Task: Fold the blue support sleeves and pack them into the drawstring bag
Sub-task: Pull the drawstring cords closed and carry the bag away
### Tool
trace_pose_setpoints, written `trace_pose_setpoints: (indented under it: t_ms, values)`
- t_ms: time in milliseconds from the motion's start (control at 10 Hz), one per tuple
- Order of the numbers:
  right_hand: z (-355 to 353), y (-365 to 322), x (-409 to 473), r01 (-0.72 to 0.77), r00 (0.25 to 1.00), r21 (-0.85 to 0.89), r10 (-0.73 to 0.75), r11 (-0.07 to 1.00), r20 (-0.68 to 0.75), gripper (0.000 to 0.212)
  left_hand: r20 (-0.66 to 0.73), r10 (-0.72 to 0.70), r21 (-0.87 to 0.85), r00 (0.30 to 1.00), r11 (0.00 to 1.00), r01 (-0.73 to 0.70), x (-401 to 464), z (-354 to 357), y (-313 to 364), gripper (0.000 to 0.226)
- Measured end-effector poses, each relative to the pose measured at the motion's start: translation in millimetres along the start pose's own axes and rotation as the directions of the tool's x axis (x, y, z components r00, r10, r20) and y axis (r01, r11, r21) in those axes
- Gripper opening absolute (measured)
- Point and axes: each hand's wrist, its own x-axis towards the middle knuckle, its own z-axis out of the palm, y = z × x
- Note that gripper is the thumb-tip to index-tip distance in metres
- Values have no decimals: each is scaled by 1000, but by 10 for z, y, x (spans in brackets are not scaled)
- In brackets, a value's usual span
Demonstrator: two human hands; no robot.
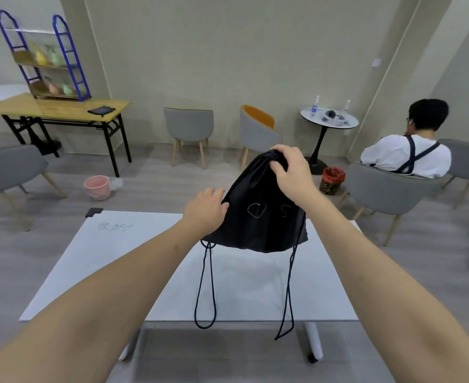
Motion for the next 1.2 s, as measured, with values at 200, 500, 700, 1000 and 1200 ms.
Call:
trace_pose_setpoints:
  t_ms: [200,500,700,1000,1200]
  values:
    - [605,847,33,-49,972,-110,73,993,225,32,125,-84,46,989,996,79,236,480,-113,45]
    - [1355,1973,-386,-210,820,-208,288,955,494,45,195,-146,174,970,978,112,415,1081,-51,47]
    - [1503,2201,-315,-166,772,-217,264,962,579,41,212,-168,197,963,972,127,472,1264,75,49]
    - [1427,2237,-271,-145,780,-238,259,960,570,59,204,-149,234,967,967,100,512,1372,170,49]
    - [1231,2117,-312,-115,822,-264,241,958,517,59,144,-105,222,984,972,72,442,1286,226,49]
